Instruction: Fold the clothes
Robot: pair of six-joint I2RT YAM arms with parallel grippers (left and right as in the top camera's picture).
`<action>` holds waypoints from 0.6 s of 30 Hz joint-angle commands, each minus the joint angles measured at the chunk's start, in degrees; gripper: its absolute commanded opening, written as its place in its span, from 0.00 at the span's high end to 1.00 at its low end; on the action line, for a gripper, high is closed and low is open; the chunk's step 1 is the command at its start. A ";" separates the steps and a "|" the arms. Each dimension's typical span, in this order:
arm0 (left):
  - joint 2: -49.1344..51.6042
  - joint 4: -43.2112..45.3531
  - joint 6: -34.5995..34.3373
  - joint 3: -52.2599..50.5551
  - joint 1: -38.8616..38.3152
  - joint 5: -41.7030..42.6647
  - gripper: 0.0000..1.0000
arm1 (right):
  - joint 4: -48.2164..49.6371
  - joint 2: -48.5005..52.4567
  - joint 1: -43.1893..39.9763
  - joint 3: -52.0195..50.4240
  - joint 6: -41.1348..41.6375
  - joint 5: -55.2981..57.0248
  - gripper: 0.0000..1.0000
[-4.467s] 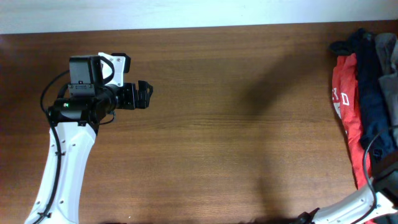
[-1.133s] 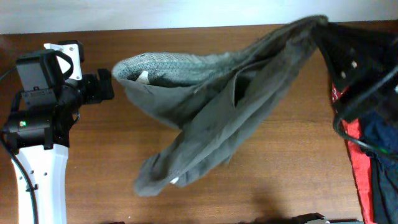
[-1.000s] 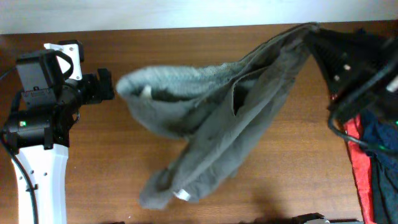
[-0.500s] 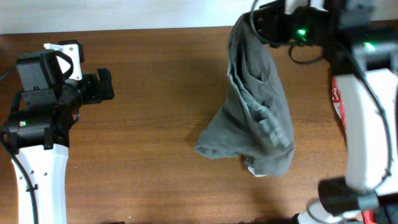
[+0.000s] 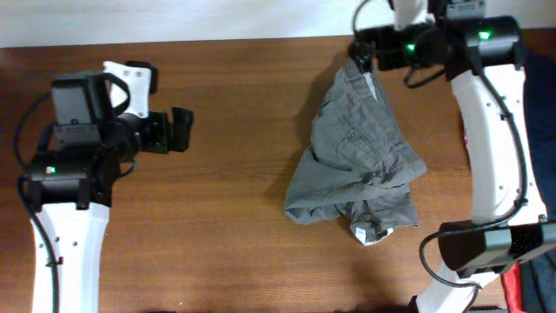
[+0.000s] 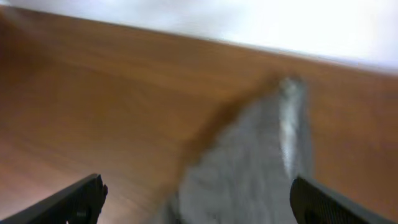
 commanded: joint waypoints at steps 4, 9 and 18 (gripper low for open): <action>-0.50 -0.02 2.29 0.94 -1.42 -2.54 0.01 | -9.51 1.55 -6.88 -0.44 4.11 7.96 0.01; -0.50 -0.02 2.29 0.94 -1.42 -2.54 0.01 | -17.49 4.76 -10.88 -3.85 4.15 7.69 0.01; -0.50 -0.02 2.29 0.94 -1.42 -2.54 0.01 | -15.72 6.12 -11.65 -22.64 4.13 7.72 0.01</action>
